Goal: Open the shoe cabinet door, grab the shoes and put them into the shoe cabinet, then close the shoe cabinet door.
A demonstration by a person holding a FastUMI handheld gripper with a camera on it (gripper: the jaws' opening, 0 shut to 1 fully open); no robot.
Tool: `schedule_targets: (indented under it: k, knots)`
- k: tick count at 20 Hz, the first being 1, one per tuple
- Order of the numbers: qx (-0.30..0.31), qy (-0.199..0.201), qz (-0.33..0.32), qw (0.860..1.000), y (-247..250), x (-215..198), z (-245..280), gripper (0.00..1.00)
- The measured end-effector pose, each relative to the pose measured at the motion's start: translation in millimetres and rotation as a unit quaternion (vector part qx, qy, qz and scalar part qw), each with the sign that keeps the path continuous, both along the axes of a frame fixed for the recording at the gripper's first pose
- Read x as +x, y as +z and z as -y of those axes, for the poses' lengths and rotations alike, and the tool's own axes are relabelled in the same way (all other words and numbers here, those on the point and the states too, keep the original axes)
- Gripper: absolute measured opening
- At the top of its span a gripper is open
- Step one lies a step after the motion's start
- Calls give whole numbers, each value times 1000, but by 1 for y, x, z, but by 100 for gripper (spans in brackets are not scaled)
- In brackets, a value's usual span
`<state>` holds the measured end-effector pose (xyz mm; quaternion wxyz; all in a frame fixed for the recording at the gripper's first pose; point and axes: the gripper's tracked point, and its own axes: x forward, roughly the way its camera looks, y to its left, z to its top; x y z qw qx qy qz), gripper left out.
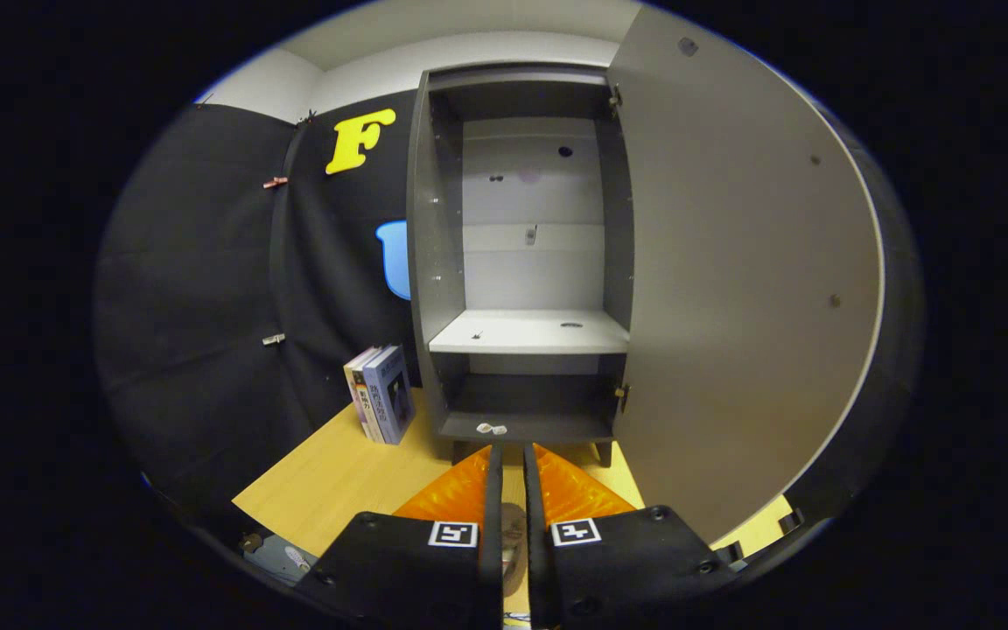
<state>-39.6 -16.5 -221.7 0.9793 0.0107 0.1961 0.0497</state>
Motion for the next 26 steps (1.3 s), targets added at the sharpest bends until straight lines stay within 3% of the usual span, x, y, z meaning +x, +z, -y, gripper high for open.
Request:
schedule_targets:
  k: [7,12,20,26]
  knots:
    - [-1,-35,-108,994,-106,3,-25,16]
    - [-15,-56,-181,982,-182,-11,-27,16]
    - [-16,-70,-264,962,-269,-28,-18,16]
    - [-20,-67,-283,957,-303,-23,-15,21]
